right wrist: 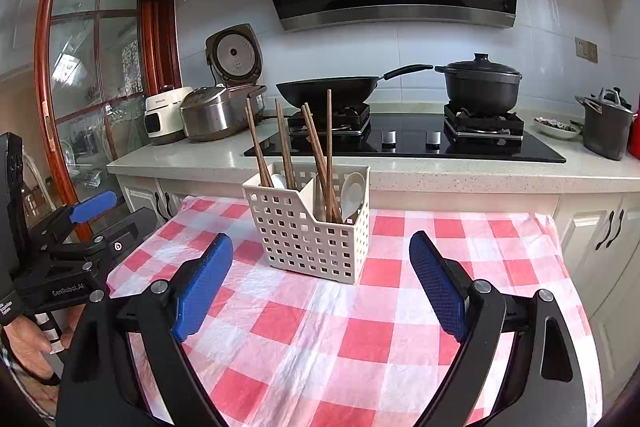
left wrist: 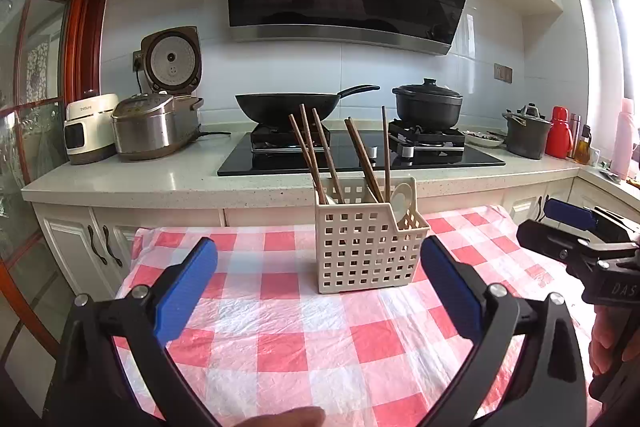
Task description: Organize utensils
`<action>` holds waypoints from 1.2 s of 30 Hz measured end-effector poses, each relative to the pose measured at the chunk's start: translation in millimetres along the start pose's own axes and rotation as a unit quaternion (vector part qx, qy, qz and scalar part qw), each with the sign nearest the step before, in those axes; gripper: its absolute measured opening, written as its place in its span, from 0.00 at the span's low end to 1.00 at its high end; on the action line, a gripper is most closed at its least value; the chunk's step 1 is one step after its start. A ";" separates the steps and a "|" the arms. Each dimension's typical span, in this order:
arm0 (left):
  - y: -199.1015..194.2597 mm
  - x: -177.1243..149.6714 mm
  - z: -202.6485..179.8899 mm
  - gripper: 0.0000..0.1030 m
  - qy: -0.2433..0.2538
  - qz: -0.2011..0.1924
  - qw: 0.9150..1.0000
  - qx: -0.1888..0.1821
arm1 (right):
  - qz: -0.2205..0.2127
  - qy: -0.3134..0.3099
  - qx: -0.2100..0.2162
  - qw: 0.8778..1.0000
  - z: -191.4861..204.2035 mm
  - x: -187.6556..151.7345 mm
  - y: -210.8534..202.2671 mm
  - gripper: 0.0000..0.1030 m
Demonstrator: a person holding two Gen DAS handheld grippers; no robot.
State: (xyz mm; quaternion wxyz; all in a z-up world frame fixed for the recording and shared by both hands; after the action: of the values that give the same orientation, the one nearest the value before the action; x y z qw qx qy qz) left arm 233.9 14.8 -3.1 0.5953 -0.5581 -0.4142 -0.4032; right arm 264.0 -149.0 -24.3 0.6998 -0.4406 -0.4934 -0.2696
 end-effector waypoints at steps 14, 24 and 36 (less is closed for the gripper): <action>-10.3 8.0 -11.0 0.96 -0.003 -0.012 1.000 -0.018 | -0.016 -0.015 0.005 1.000 9.6 7.6 -12.1 0.82; -14.2 10.4 -10.5 0.96 -0.006 -0.014 1.000 -0.017 | -0.020 -0.017 0.006 1.000 11.5 11.9 -15.5 0.82; -15.8 10.0 -12.1 0.96 -0.005 -0.012 1.000 -0.022 | -0.019 -0.017 0.004 1.000 9.7 11.6 -15.0 0.82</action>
State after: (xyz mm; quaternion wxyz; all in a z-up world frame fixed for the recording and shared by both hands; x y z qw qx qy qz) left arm 222.8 1.7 11.1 0.5756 -0.5680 -0.4152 -0.4167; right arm 251.7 -146.8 -7.1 0.6874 -0.4330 -0.5148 -0.2738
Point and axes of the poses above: each gripper's, at about its wrist camera, not at the fingertips, and y roughly the way its jaws point, z to its left, x to its top, the point moved 9 cm from there along y, roughly the way its jaws point, and after that the axes turned 5 degrees about x, right-handed, at the moved point
